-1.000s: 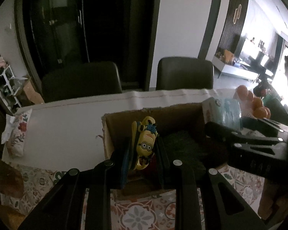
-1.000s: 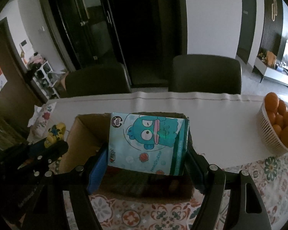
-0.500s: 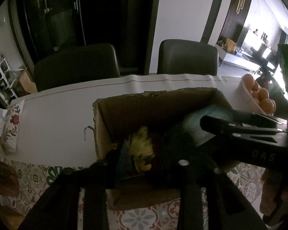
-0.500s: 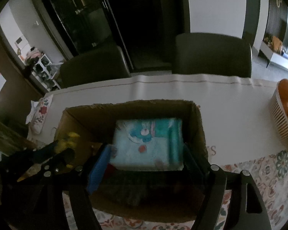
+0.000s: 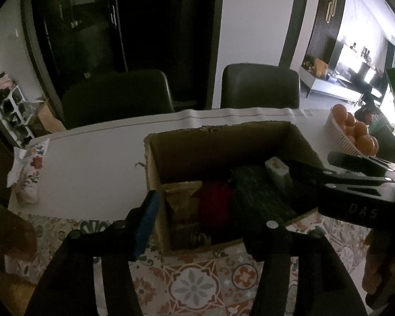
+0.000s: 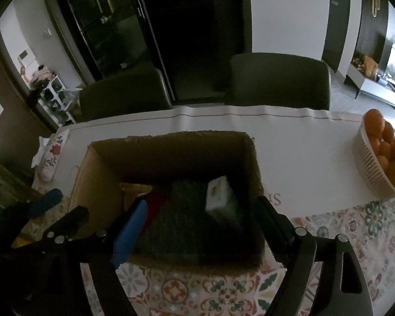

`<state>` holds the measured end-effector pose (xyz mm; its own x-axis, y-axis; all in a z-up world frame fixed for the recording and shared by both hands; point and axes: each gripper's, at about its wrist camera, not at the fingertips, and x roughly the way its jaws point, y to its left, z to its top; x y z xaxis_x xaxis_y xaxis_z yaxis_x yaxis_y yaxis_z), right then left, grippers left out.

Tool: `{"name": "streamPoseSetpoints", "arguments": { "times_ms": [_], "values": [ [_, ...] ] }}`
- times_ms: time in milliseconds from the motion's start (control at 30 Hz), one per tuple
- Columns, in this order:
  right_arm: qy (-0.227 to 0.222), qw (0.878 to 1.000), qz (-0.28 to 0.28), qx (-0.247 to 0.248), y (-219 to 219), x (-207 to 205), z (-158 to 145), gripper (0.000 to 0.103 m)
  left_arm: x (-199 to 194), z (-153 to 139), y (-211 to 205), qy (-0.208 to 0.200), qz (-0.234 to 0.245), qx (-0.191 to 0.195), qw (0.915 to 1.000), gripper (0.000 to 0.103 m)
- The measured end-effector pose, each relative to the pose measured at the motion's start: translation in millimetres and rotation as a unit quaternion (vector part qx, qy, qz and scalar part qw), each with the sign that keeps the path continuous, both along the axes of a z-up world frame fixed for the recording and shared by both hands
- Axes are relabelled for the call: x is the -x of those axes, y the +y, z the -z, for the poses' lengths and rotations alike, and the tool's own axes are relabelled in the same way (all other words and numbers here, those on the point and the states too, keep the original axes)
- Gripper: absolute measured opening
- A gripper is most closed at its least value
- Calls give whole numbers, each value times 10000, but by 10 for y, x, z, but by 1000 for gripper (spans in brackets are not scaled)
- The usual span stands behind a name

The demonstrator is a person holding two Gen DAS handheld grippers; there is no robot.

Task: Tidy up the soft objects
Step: 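Move both tools back to the red candy packets on the runner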

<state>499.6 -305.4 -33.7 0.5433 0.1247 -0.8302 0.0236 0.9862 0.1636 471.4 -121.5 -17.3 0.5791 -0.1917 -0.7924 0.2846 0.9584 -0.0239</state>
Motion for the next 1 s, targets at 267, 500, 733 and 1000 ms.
{"name": "streamPoseSetpoints", "arguments": {
  "times_ms": [267,500,733,1000],
  "values": [
    [-295,9994,154,111,-23,427,-244,84,455,-243,-1,-276,46,-22,9996,65],
    [-522,9980,351,69,-66,865,-444,84,891,-391,-23,-575,103,-127,9982,68],
    [-560,9966,601,109,-125,1330,-459,84,1261,-325,-48,-465,195,-149,9986,70],
    [-214,9975,662,119,-148,1684,-232,84,1592,-68,-19,-27,218,-94,9997,71]
  ]
}}
